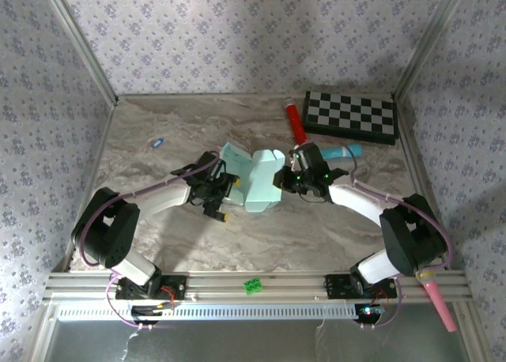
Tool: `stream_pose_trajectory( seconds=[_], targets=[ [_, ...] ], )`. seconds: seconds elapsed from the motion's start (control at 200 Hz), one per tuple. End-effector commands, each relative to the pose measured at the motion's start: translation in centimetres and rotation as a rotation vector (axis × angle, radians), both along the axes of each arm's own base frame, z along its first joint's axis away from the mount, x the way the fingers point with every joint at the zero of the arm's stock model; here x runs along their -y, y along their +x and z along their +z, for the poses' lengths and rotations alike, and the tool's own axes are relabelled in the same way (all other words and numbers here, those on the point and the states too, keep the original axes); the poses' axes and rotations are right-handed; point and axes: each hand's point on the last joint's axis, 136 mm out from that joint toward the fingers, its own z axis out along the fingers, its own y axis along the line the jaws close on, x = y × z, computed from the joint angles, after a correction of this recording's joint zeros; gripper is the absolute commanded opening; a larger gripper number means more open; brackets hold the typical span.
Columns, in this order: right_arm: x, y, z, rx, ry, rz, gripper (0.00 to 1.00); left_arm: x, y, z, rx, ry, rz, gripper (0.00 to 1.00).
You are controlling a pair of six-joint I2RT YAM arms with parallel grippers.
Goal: Fold the paper box
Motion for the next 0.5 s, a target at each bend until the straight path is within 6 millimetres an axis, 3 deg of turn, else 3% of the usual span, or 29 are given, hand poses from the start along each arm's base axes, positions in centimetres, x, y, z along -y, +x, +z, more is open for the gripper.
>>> stream_pose_trajectory(
  seconds=[0.0, 0.21, 0.495],
  targets=[
    [2.5, -0.6, 0.1, -0.003, -0.199, 0.027, 0.12, -0.2, 0.9, 2.3, 0.042, 0.052, -0.055, 1.0],
    [4.9, 0.0, 1.8, -0.026, -0.394, 0.101, 0.12, -1.4, 1.5, 5.3, 0.131, 0.14, -0.131, 1.0],
    [6.0, 3.1, 6.3, 0.117, -0.635, 0.342, 0.12, -6.3, 2.7, 7.9, 0.326, 0.365, -0.255, 0.99]
  ],
)
